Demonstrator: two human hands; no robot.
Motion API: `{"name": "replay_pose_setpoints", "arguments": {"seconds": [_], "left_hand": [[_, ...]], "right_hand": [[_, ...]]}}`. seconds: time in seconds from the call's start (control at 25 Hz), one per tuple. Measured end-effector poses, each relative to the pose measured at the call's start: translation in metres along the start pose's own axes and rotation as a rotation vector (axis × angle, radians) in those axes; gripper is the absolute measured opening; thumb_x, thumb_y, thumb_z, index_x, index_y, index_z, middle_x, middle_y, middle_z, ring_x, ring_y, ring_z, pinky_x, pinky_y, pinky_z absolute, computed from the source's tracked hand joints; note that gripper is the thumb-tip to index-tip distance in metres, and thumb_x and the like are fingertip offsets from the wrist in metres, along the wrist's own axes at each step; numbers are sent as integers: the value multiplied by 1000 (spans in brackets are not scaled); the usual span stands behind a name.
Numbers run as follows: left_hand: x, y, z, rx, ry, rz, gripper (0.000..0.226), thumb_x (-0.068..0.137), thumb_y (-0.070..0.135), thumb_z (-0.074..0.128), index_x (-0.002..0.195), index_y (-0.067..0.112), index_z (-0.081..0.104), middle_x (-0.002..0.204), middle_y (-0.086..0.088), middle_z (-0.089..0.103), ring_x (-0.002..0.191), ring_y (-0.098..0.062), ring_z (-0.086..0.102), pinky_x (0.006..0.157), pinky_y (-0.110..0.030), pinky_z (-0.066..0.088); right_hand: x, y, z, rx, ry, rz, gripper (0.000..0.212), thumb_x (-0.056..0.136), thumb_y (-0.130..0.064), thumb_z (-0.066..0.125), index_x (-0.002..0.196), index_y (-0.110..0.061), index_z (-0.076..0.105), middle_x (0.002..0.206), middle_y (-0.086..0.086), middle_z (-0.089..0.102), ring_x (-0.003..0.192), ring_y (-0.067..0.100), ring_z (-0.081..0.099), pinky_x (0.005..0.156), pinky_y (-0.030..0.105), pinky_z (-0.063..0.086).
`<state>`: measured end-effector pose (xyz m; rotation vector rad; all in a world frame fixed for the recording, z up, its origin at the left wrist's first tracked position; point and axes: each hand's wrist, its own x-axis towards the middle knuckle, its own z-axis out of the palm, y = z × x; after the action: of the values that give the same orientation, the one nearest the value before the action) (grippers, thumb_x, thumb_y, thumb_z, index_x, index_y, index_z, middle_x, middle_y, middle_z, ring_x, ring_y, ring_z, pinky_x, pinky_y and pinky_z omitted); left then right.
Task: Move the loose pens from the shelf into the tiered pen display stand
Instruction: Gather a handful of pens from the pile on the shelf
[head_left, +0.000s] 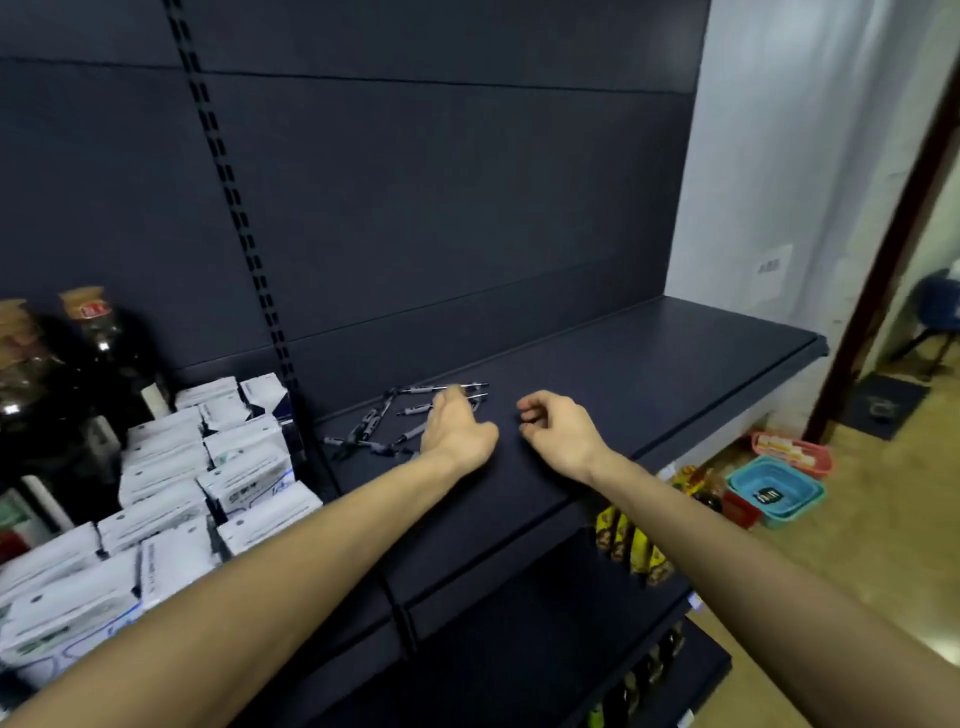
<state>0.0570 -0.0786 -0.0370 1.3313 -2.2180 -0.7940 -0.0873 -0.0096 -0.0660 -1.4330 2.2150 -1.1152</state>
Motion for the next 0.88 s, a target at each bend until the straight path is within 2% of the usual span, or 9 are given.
{"name": "replay_pose_setpoints", "arguments": {"seconds": [0.16, 0.32, 0.4, 0.52, 0.68, 0.88], "left_hand": [[56, 12, -15, 220, -6, -28, 61, 92, 20, 61, 147, 11, 38, 155, -8, 38, 138, -30, 45, 110, -39, 41], [95, -3, -36, 449, -262, -138, 89, 89, 18, 68, 162, 14, 17, 167, -7, 24, 150, -28, 33, 119, -39, 35], [103, -10, -45, 473, -330, -171, 100, 87, 16, 73, 164, 16, 9, 170, -5, 17, 153, -25, 26, 122, -37, 31], [107, -21, -51, 510, -385, -215, 105, 86, 20, 77, 165, 22, 7, 169, -2, 20, 154, -23, 26, 123, -37, 28], [122, -28, -48, 556, -396, -217, 94, 88, 28, 75, 162, 30, 19, 158, 0, 42, 142, -22, 43, 119, -40, 36], [140, -34, -45, 646, -347, -116, 69, 95, 36, 70, 156, 28, 39, 151, 2, 51, 137, -23, 50, 112, -34, 41]], "right_hand": [[64, 18, 5, 16, -99, -124, 32, 94, -13, 61, 125, -21, 65, 113, -6, 65, 102, 13, 64, 98, 31, 52], [114, 27, 4, 64, -215, -207, 28, 97, -13, 60, 123, -20, 67, 114, -4, 68, 104, 13, 65, 97, 30, 52], [136, 28, 5, 120, -251, -228, 25, 97, -14, 61, 120, -20, 69, 113, -5, 69, 101, 13, 66, 94, 28, 53], [153, 32, 12, 173, -323, -248, 22, 98, -16, 62, 118, -21, 70, 113, -6, 69, 99, 13, 66, 90, 26, 52], [169, 39, 12, 225, -347, -268, 19, 97, -18, 63, 113, -25, 70, 109, -7, 71, 96, 12, 68, 91, 27, 54], [181, 42, 10, 269, -367, -229, 19, 98, -17, 62, 114, -24, 71, 109, -7, 71, 97, 9, 67, 77, 17, 49]]}}
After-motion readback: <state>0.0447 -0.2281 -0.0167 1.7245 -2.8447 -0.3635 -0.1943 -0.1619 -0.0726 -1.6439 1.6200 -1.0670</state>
